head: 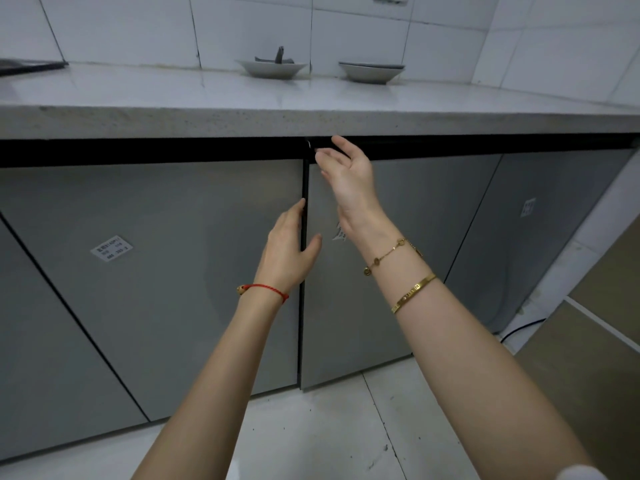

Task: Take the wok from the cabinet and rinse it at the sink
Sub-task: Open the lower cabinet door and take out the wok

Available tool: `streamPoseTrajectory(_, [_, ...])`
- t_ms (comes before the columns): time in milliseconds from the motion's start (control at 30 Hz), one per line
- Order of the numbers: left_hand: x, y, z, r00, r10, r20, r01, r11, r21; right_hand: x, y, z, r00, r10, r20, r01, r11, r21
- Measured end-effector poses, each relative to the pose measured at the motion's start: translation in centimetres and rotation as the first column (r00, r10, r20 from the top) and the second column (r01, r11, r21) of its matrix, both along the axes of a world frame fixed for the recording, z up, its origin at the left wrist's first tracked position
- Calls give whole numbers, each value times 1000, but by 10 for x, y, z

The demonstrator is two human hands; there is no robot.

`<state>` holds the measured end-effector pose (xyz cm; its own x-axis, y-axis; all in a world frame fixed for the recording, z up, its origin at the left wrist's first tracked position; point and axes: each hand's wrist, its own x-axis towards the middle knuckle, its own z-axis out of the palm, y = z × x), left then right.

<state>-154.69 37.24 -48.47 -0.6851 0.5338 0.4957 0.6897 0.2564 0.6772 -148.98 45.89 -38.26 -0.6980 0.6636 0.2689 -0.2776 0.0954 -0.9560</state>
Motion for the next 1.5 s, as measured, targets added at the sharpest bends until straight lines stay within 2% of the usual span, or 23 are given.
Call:
streamPoseTrajectory(167, [13, -3, 1, 997, -59, 58, 60, 998, -10, 16, -3, 1, 1000, -25, 5, 25, 1000, 10])
streamPoseTrajectory(367, [41, -10, 0, 995, -95, -24, 96, 995, 32, 58, -17, 0, 997, -79, -15, 80, 996, 42])
streamPoseTrajectory(500, [67, -16, 2, 978, -201, -63, 203, 979, 27, 95, -23, -6, 987, -157, -29, 160, 976, 149])
streamPoseTrajectory(633, [96, -17, 3, 933, -350, -90, 352, 936, 9, 135, -22, -14, 959, -276, -57, 280, 905, 321])
streamPoseTrajectory(767, [119, -9, 6, 872, -479, -104, 482, 876, 7, 175, -15, -16, 918, -388, -76, 367, 764, 530])
streamPoseTrajectory(933, [150, 8, 6, 798, -594, -97, 599, 801, 22, 217, -3, -14, 840, -536, -83, 409, 524, 747])
streamPoseTrajectory(1233, [209, 55, 4, 727, -666, -167, 684, 725, 80, 290, 24, -20, 614, -755, -229, 382, 30, 924])
streamPoseTrajectory(1367, [240, 81, 0, 735, -647, -202, 672, 734, 97, 322, 41, -21, 541, -799, -264, 344, -75, 936])
streamPoseTrajectory(1500, [269, 109, -2, 728, -641, -242, 671, 739, 61, 348, 64, -24, 464, -841, -278, 332, -126, 935])
